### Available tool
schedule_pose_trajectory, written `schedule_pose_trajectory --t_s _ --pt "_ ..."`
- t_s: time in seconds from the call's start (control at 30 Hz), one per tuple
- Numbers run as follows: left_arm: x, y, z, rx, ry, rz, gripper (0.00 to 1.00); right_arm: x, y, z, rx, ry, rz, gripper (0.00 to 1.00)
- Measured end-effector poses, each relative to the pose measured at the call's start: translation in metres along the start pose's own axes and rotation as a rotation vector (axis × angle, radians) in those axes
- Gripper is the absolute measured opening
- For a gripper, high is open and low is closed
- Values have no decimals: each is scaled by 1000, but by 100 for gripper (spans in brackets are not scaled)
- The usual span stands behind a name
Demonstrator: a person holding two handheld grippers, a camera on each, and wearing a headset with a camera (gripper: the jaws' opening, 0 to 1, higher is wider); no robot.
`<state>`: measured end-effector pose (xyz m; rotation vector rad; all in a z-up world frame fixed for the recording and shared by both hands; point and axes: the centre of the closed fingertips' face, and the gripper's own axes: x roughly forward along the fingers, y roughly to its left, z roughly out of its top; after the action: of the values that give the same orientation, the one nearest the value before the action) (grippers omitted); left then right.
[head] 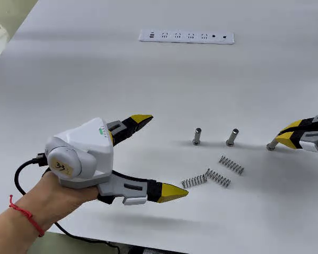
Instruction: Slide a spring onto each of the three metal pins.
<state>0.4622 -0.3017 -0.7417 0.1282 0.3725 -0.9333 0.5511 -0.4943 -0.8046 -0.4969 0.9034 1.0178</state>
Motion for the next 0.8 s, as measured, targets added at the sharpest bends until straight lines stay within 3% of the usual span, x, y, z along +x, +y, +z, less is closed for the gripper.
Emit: schedule_pose_trajectory --t_s 0.8 --pt "0 -1 2 6 2 2 99 -7 0 6 1 -35 -12 13"
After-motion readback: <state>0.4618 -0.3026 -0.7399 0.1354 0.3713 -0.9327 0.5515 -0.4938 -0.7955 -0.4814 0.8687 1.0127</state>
